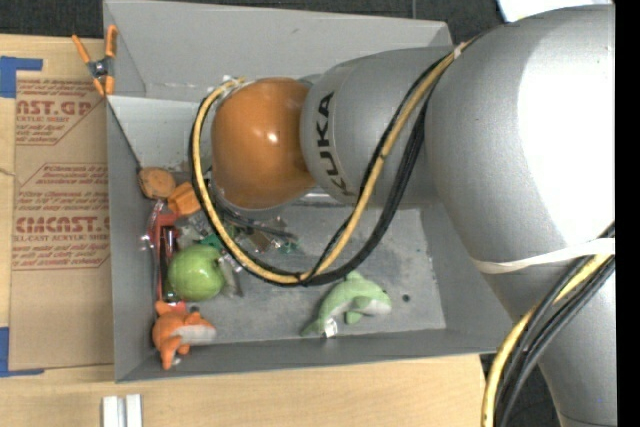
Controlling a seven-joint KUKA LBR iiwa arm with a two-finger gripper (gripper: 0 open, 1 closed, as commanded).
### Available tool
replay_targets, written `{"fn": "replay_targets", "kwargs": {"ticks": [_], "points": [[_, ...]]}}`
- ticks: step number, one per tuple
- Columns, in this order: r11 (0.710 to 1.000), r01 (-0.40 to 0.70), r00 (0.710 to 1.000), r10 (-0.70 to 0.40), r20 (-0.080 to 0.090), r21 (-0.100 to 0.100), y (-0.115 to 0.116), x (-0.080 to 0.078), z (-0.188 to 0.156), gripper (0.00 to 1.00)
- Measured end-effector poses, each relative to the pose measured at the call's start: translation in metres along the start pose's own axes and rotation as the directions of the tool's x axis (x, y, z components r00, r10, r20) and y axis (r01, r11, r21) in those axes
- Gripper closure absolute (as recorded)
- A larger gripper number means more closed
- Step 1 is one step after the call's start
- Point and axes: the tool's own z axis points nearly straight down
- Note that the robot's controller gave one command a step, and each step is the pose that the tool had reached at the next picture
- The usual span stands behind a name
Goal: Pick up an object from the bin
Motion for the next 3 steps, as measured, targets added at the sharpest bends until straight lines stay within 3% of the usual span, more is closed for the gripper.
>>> {"fn": "replay_targets", "kwargs": {"ticks": [1,2,3], "points": [[1.0,0.0,1.0,0.0,0.0,0.0,0.0,0.0,0.0,1.0],[1.0,0.012,1.0,-0.012,-0.001,-0.001,0.006,-0.003,-0.073,1.0],[0.999,0.032,0.999,-0.032,-0.008,-0.004,0.008,0.007,-0.114,1.0]]}}
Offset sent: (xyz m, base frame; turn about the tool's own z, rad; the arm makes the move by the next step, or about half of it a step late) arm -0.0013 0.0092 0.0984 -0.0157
